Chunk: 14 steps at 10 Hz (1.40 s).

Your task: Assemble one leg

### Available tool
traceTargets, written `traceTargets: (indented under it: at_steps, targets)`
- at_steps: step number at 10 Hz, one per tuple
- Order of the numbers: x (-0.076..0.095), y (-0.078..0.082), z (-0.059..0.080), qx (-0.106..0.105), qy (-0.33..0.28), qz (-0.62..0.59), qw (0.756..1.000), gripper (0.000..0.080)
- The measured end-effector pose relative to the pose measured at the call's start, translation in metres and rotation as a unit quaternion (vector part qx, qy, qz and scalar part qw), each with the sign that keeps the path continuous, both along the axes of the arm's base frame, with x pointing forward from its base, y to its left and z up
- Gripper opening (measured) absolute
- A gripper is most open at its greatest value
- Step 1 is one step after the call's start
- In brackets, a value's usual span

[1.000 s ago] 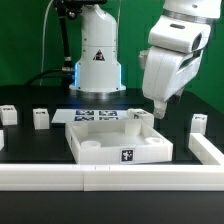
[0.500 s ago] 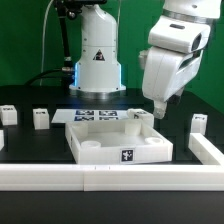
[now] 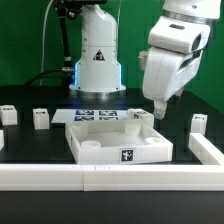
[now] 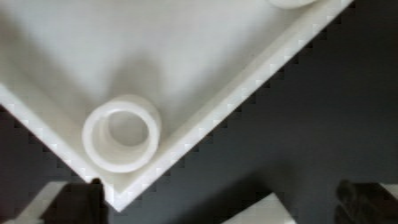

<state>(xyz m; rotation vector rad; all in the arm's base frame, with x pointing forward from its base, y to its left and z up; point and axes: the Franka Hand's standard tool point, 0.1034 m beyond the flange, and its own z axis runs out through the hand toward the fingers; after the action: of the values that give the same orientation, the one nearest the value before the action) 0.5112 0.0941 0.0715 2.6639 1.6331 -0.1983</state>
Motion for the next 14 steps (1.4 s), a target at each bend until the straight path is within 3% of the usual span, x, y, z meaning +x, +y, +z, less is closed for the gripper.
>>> traceTargets:
  at_steps: [1,4,9,11,14]
  targets:
    - [-0.012,-0.003,-0.002,0.007,-0.009,0.030,0.999,0.0650]
    - [-0.026,-0.014,-0.003,0.023,-0.037,0.113,0.993,0.0650]
    - [-0.027,-0.018,-0.006,0.024,-0.038,0.132,0.990,0.0650]
    - [-0.045,-0.030,-0.018,0.034,-0.049,0.236,0.970,0.0650]
    - [-0.050,-0.058,-0.022,0.032,-0.037,0.316,0.947,0.0650]
